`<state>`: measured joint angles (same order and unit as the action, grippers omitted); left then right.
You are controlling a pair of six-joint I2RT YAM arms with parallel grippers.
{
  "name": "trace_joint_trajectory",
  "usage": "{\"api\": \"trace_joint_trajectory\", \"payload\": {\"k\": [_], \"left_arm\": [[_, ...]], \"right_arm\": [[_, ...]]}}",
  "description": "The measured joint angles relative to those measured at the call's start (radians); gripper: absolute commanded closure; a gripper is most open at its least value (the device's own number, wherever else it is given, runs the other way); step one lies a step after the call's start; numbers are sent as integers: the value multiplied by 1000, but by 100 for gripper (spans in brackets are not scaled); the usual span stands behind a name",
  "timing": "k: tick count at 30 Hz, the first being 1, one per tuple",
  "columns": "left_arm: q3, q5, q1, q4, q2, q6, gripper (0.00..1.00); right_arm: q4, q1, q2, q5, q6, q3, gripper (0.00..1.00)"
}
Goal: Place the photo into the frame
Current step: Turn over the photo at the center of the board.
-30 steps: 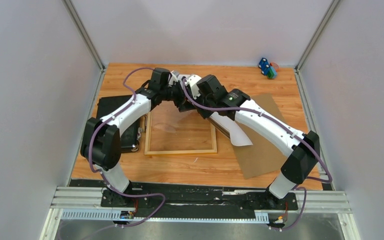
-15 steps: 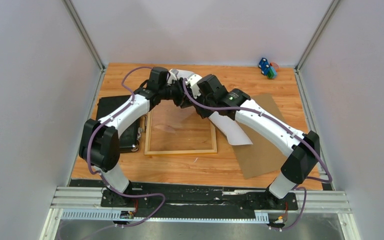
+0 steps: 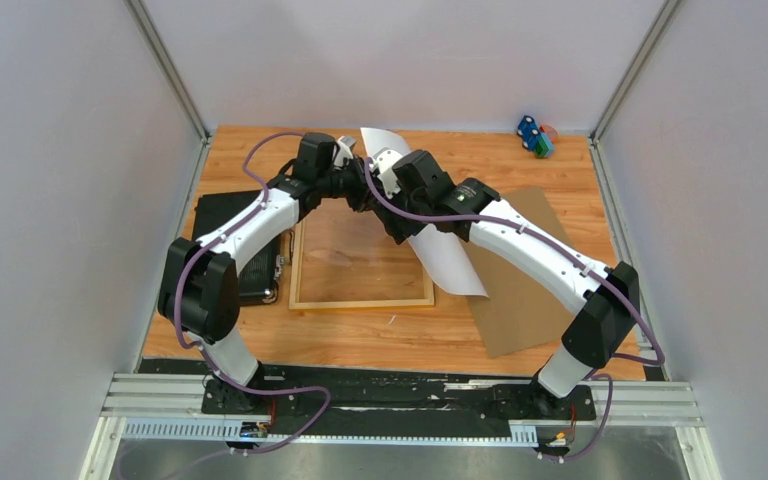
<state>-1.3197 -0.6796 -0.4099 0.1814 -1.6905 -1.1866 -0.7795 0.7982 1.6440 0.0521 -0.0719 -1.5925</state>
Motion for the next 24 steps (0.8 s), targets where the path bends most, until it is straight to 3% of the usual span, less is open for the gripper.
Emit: {"api": "trace_joint_trajectory", "payload": {"k": [6,13,24], "left_arm": [[0,-1,7,0,0,11,100],[-16,-3,11,21,0,97,100],[-92,0,17,100,0,297,100]], "right_arm": [[-1,0,-5,-1,0,0,25],[-7,0,-43,-1,-2,-29,14],[-8,-27,-117,-4,-3,-83,12]]}}
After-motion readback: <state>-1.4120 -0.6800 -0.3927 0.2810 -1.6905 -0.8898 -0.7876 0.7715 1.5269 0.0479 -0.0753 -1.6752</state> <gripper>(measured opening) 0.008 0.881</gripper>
